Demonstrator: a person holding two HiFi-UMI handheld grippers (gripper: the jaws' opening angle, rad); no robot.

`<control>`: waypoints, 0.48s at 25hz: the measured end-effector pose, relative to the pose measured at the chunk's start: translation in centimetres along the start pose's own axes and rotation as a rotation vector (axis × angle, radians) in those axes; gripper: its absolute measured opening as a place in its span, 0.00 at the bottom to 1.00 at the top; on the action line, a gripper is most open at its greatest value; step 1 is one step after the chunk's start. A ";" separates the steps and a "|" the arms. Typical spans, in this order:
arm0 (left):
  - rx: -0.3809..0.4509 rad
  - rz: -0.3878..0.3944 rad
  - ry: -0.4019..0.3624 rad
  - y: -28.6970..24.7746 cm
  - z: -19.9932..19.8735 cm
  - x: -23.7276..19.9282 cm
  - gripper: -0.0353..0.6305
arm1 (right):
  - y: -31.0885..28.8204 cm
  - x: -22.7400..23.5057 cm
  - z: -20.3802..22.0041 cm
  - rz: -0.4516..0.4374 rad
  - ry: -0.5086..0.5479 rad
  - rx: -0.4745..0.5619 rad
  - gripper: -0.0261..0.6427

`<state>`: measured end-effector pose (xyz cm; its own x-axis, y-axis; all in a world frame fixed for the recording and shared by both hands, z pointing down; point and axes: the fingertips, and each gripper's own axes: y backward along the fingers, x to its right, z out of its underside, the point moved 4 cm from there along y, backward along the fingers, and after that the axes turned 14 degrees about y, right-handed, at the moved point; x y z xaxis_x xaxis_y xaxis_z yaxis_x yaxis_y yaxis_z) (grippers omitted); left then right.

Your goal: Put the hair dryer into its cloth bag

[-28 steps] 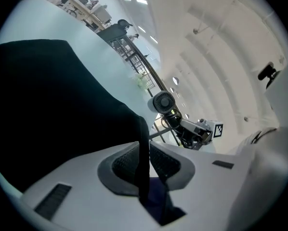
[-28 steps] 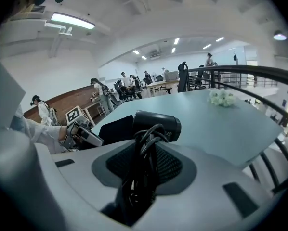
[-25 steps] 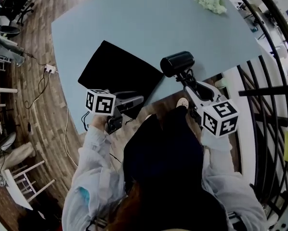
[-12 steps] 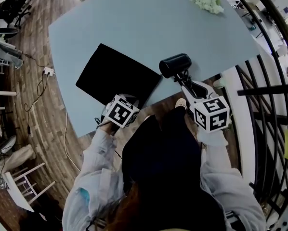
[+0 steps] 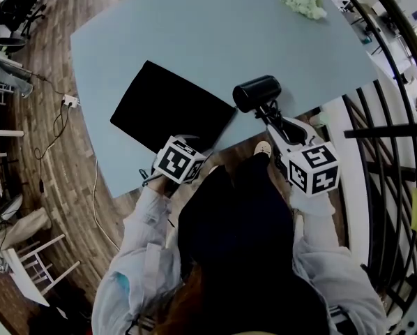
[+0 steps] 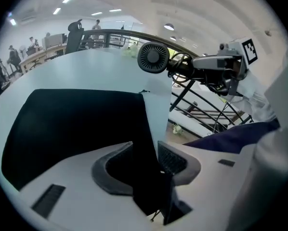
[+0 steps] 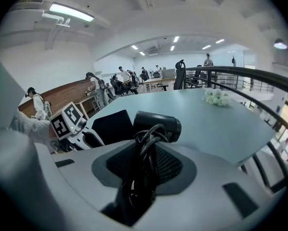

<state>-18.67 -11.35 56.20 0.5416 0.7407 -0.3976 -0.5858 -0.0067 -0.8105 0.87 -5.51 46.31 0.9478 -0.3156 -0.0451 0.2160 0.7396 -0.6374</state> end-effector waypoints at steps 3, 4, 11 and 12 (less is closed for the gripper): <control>-0.011 -0.046 -0.005 -0.3 0.0 -0.9 0.22 | 0.0 -0.3 -0.3 0.002 -0.007 0.004 0.23; -0.002 -0.052 -0.009 -0.2 -0.2 -1.0 0.18 | 0.1 -0.2 -0.3 0.003 -0.011 0.005 0.23; 0.072 0.112 0.183 1.7 -1.1 -1.3 0.08 | 0.8 0.0 0.1 0.011 -0.029 0.006 0.23; 0.099 0.139 0.218 2.3 -1.4 -1.7 0.08 | 0.9 -0.3 -0.1 0.005 -0.020 0.007 0.23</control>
<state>-20.07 -13.57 54.34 0.5628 0.5747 -0.5941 -0.7139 -0.0242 -0.6998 0.79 -4.83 45.73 0.9533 -0.3002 -0.0332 0.2127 0.7451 -0.6321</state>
